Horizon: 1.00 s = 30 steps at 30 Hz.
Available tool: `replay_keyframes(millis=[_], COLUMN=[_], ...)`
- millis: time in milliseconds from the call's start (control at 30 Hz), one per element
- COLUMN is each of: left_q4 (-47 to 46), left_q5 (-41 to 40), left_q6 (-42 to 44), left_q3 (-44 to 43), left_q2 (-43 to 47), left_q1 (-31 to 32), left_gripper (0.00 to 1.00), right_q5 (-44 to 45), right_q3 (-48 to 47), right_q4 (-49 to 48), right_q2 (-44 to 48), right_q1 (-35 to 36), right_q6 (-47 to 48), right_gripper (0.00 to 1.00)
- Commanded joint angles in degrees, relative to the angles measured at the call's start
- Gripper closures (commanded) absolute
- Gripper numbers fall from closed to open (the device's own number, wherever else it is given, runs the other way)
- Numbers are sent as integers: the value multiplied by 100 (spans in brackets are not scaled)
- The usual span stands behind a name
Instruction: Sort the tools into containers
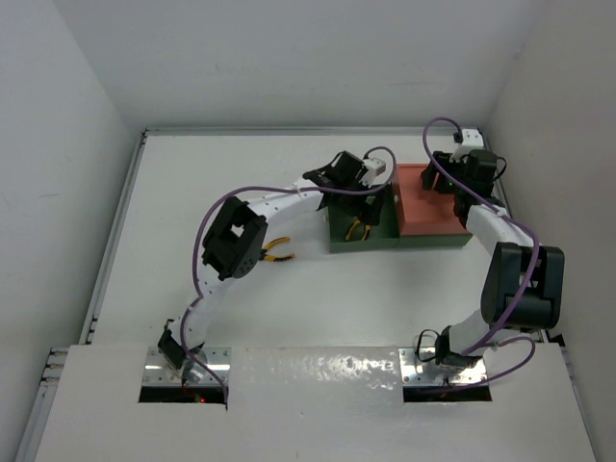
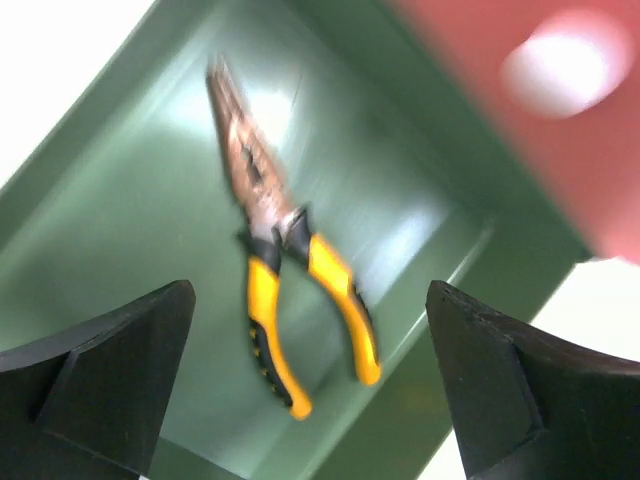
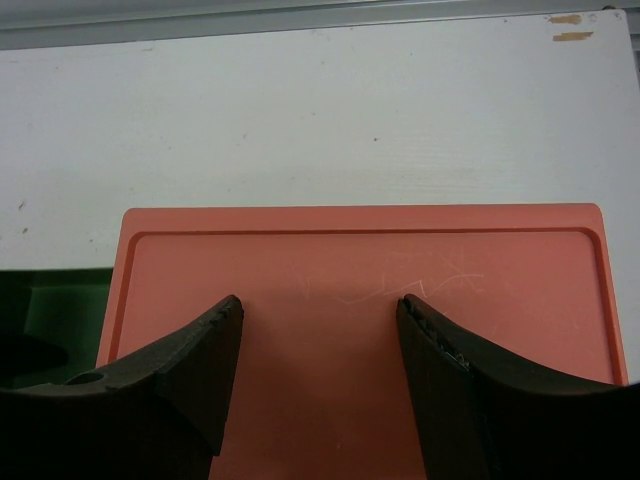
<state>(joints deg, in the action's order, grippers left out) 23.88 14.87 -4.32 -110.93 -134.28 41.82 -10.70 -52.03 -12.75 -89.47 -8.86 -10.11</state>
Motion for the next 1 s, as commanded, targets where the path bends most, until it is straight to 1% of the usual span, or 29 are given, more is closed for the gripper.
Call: replay_keyframes(millis=[0, 67, 167, 267, 367, 467, 533, 567, 600, 633, 667, 700, 733, 767, 800, 833, 867, 900, 933, 967], left_q4=[-235, -235, -305, -279, -68, 283, 345, 433, 486, 564, 783, 933, 1152, 1685, 1899, 1997, 1850, 1761, 1700, 1612], left_q5=[191, 314, 384, 376, 236, -221, -309, -240, -118, 293, 558, 865, 859, 694, 423, -294, -640, -913, -1116, -1127], left_q6=[-8, -8, 80, 255, 685, 1361, 1547, 1609, 1636, 1688, 1950, 2474, 2479, 3306, 3706, 4058, 4314, 4377, 4448, 4422], left_q3=[-709, -1033, -1272, -1369, -1361, -1116, -722, -589, -317, -193, -70, 149, 255, 361, 727, 1053, 1413, 2139, 2451, 2689], left_q2=[323, 358, 481, 639, 868, 1166, 1447, 1544, 1728, 1817, 1904, 2071, 2151, 2221, 2396, 2519, 2651, 2879, 2959, 3056], left_q1=[1, 10, 1, 1, 1, -42, -200, -297, -559, -709, -885, -1200, -1316, -1421, -1431, -1431, -1440, -1440, -1440, -1440], left_gripper=[0, 0, 0, 0, 0, 0, 0, 0, 0, 0, 0, 7, 10, 16, 30, 36, 43, 51, 51, 50], right_q5=[253, 253, 253, 253, 218, 191, 147, 147, 112, 103, 103, 94, 86, 86, 86, 77, 59, 59, 50, 42], right_q3=[439, 431, 439, 431, 413, 413, 413, 413, 404, 413, 422, 422, 422, 422, 422, 422, 422, 413, 387, 395], right_q4=[1882, 1873, 1873, 1891, 1899, 1899, 1899, 1899, 1891, 1891, 1891, 1873, 1873, 1856, 1812, 1803, 1794, 1794, 1803, 1803], right_q2=[-492, -501, -519, -519, -519, -501, -484, -475, -466, -457, -448, -440, -440, -448, -448, -457, -483, -492, -501, -501], right_q1=[-28, -28, -28, -28, -19, -28, -28, -28, -28, -28, -28, -28, -28, -28, -19, -28, -28, -19, -28, -28], right_q6=[-149, -132, -140, -132, -123, -114, -105, -97, -97, -97, -88, -88, -88, -105, -105, -105, -123, -132, -132, -132], right_gripper=[37, 37, 37, 37, 37, 37, 37, 37, 37, 37, 37, 37, 37, 37, 37, 37, 37, 37, 37, 37])
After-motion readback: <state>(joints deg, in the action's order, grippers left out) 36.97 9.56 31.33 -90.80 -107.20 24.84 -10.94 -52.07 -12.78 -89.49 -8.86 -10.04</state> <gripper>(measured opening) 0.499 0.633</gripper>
